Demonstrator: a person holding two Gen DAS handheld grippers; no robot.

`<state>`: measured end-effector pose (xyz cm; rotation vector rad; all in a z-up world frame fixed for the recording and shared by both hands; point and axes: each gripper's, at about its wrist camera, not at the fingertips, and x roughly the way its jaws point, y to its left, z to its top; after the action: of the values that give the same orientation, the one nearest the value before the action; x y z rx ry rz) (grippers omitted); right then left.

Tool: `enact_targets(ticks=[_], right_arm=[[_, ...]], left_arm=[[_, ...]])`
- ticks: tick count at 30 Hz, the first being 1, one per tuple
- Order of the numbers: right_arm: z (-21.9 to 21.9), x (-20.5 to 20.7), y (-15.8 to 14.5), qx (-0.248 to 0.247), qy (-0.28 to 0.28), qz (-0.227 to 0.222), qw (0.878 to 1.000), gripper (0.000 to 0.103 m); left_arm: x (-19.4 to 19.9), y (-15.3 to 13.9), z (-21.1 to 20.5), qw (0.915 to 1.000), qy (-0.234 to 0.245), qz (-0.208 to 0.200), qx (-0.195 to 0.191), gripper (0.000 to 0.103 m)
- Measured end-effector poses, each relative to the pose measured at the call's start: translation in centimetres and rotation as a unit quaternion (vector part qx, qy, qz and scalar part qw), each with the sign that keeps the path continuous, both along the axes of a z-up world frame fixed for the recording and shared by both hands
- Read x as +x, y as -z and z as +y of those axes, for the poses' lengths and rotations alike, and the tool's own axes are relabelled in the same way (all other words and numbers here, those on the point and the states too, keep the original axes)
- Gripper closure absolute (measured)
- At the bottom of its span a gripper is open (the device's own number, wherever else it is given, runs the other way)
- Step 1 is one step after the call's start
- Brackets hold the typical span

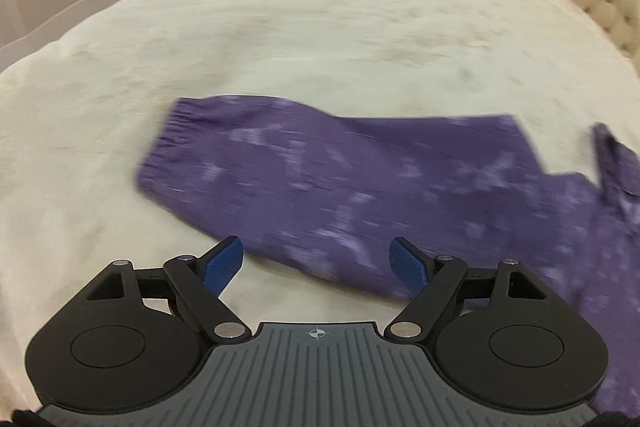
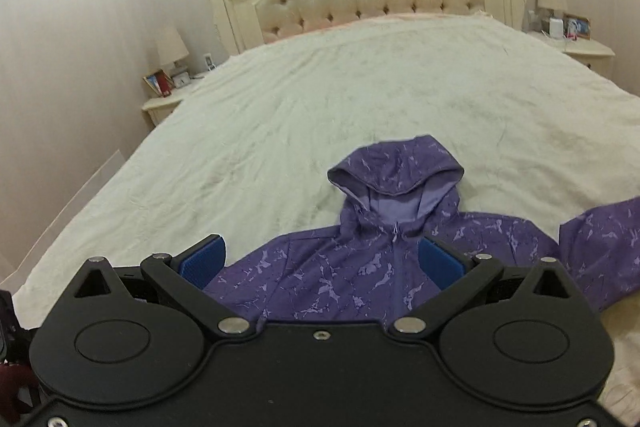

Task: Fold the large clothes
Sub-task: 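Grasp the purple jacket's sleeve cuff with the left gripper, then lift the sleeve and fold it across the jacket body with the left gripper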

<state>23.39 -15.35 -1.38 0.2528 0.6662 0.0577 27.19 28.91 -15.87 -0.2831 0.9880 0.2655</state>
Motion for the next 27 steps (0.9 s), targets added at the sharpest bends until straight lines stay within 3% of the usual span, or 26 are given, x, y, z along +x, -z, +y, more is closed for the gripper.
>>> enact_targets(ticks=[4, 9, 13, 14, 15, 16, 18, 23, 27], right_arm=[[0.1, 0.7, 0.5, 0.018, -0.002, 0.015, 1.0, 0.001], [1.2, 2.0, 1.7, 0.025, -0.012, 0.05, 0.998, 0.001], [2.3, 2.3, 2.1, 0.026, -0.023, 0.065, 0.997, 0.001], [2.5, 2.3, 2.1, 0.024, -0.026, 0.069, 0.997, 0.001], [2.7, 2.3, 2.2, 0.022, -0.03, 0.071, 0.997, 0.001], [2.9, 2.2, 2.2, 0.019, -0.033, 0.072, 0.997, 0.001], [3.1, 1.8, 2.2, 0.017, -0.038, 0.075, 0.996, 0.001], [2.8, 1.2, 2.5, 0.022, -0.047, 0.089, 0.995, 0.001], [2.2, 0.4, 3.0, 0.026, -0.056, 0.096, 0.994, 0.001]], left_arm=[[-0.1, 1.7, 2.9, 0.9991, -0.041, -0.004, 0.009, 0.014], [0.7, 3.4, 5.8, 0.9975, -0.06, -0.02, -0.032, 0.014], [1.7, 4.3, 7.7, 0.9912, -0.089, -0.028, -0.094, 0.017], [1.8, 4.3, 8.1, 0.9884, -0.1, -0.03, -0.11, 0.019], [1.8, 4.4, 8.5, 0.9856, -0.108, -0.038, -0.124, 0.036], [1.6, 4.2, 8.7, 0.9832, -0.115, -0.051, -0.132, 0.066], [1.2, 3.7, 8.7, 0.9815, -0.134, -0.061, -0.122, 0.089], [-0.4, 0.3, 7.5, 0.9774, -0.129, -0.117, -0.119, 0.094], [-1.3, -4.6, 5.0, 0.9749, -0.087, -0.174, -0.109, 0.095]])
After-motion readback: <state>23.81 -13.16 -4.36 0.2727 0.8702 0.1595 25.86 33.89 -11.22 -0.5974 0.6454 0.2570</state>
